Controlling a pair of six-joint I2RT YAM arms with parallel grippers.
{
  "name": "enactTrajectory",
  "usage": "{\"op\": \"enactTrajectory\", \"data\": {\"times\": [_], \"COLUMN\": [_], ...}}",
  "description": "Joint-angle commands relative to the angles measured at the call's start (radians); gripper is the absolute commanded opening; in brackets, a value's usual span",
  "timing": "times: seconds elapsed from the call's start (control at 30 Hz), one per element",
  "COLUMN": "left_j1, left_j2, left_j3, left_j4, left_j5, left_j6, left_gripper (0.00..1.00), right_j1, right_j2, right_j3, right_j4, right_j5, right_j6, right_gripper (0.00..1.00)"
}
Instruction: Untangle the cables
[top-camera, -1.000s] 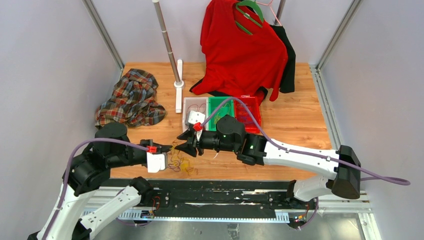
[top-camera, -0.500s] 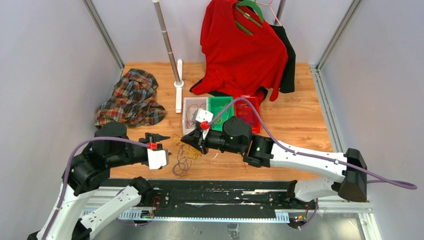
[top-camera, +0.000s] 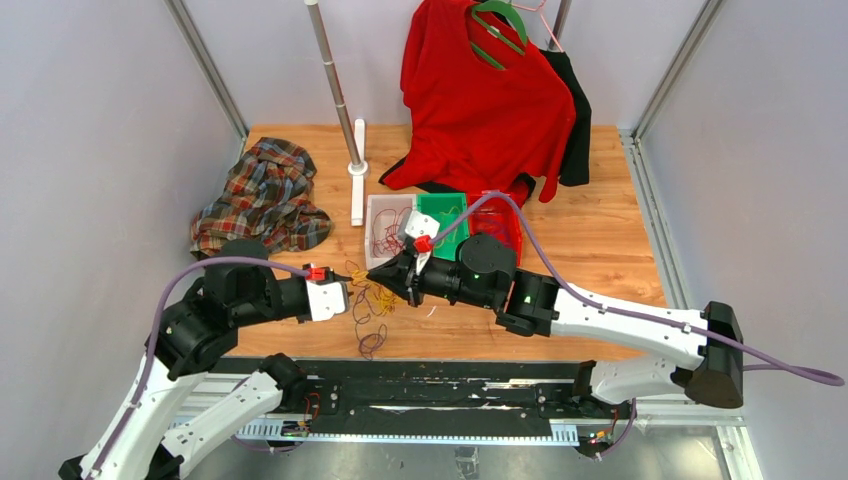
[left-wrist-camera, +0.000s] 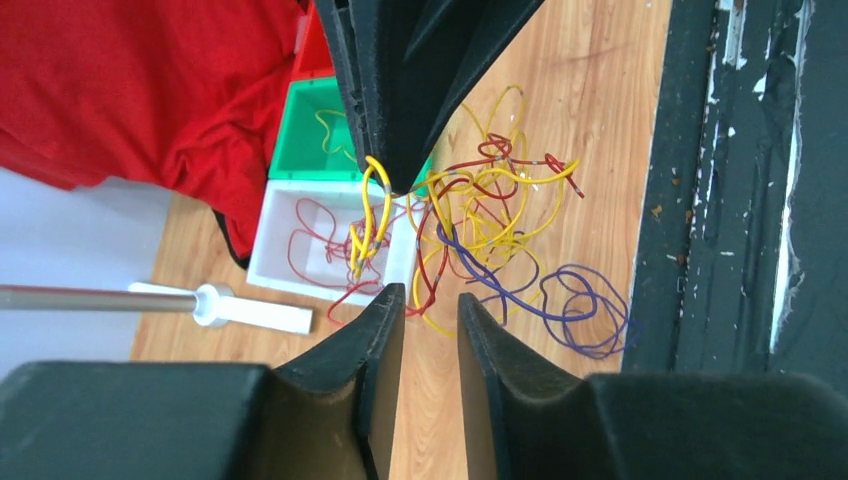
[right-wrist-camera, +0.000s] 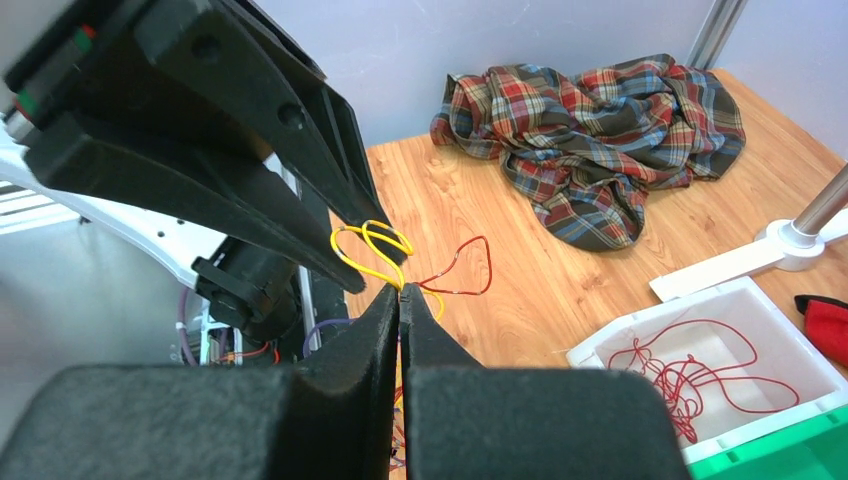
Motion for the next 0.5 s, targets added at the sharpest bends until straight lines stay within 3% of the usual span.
{"op": "enactTrajectory", "data": {"times": [0.0,0.47], "left_j1": [0.0,0.0], "left_j2": [0.003,0.02], "left_j3": [-0.023,-0.093], "left_j4": [0.105,0.227], "left_j5": [0.073,0.13], "left_j6": [0.011,-0.01], "left_gripper": [0.29,0.31], "right_j1": [-0.013,-0.035], "right_j2": [-0.036,-0.029], "right_j3": [-0.004,0.005], "right_j4": [0.055,0.158], "right_j5": [-0.032,-0.113], "right_j6": [0.063,0.19], "right_gripper": [0.01,0.01]}}
